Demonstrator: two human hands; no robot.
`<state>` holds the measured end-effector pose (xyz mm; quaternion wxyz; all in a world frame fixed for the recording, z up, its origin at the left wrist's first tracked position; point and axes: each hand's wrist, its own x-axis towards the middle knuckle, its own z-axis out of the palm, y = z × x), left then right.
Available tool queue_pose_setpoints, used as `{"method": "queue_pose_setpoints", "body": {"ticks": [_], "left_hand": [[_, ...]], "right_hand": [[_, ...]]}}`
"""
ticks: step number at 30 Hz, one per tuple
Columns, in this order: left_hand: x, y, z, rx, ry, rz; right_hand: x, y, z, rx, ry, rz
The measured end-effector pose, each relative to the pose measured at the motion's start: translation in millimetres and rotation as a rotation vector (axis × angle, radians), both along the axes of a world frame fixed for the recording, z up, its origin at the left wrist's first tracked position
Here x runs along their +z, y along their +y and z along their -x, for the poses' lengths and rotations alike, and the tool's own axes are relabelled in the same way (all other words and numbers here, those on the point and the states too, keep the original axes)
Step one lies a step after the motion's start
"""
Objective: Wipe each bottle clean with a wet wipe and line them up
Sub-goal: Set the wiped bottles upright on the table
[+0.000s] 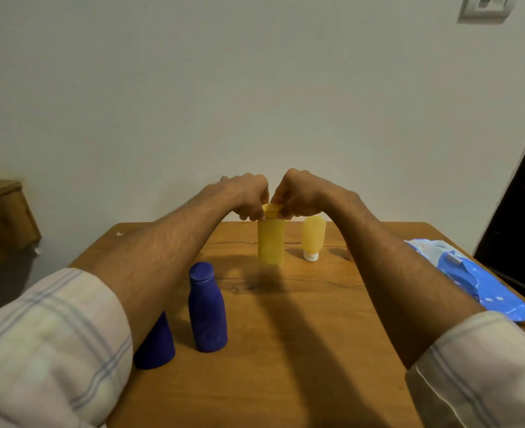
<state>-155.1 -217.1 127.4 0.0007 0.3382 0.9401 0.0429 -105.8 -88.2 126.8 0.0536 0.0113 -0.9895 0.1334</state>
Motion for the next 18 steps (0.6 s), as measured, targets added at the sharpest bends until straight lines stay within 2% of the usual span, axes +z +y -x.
{"method": "queue_pose_setpoints", "body": {"ticks": [18], "left_hand": [[-16.0,13.1,50.9,0.016,-0.022,0.03]], "right_hand": [[-20.1,13.2,45.1,0.013,0.003,0.038]]}}
